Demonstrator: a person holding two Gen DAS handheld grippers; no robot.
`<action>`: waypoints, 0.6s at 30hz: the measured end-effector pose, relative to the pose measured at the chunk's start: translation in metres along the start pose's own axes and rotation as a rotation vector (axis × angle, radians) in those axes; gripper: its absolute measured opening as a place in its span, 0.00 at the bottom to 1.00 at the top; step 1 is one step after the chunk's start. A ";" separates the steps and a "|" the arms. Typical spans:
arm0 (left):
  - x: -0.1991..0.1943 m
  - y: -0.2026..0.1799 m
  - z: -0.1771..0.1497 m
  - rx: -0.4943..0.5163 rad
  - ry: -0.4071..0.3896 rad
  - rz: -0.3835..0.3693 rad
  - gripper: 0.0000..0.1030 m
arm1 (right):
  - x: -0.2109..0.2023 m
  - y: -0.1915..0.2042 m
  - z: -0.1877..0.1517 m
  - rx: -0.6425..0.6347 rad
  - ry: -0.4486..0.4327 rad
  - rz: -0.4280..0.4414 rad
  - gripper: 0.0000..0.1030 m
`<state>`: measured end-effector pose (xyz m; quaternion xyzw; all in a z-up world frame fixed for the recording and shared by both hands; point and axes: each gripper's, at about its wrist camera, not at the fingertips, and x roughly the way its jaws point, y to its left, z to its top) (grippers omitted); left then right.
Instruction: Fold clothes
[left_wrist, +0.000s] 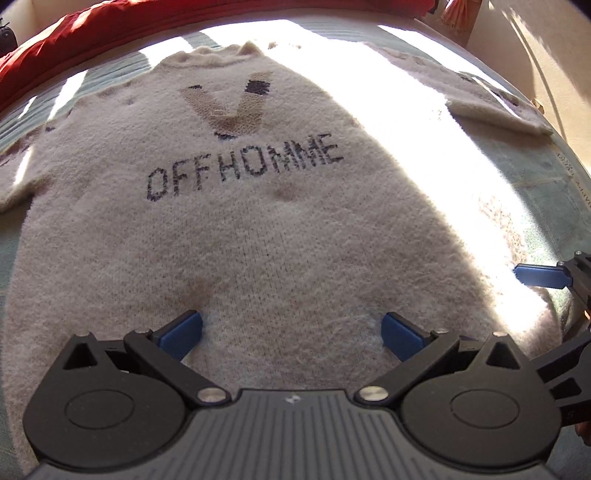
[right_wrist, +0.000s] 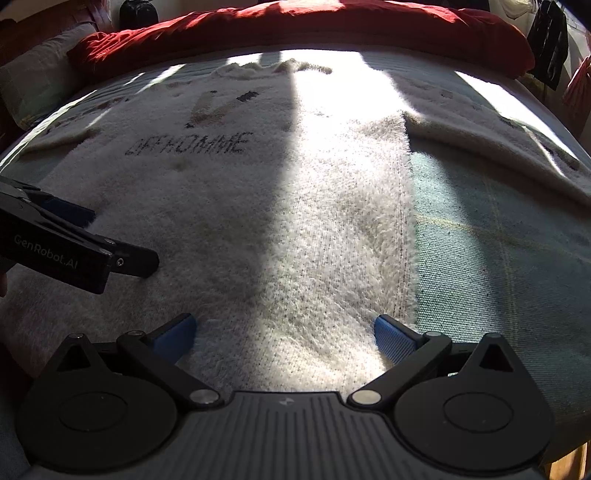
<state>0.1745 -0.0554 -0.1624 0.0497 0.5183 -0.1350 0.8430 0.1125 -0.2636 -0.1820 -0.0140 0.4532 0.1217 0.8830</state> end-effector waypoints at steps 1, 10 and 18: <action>-0.004 0.002 -0.005 -0.007 -0.004 -0.002 0.99 | 0.000 0.000 -0.001 -0.001 -0.007 -0.001 1.00; -0.039 0.019 -0.027 -0.029 -0.105 0.016 0.99 | -0.005 -0.002 -0.005 -0.008 -0.057 0.012 1.00; -0.014 0.063 -0.019 -0.149 -0.056 0.061 0.99 | -0.014 -0.017 0.057 0.070 -0.158 -0.017 1.00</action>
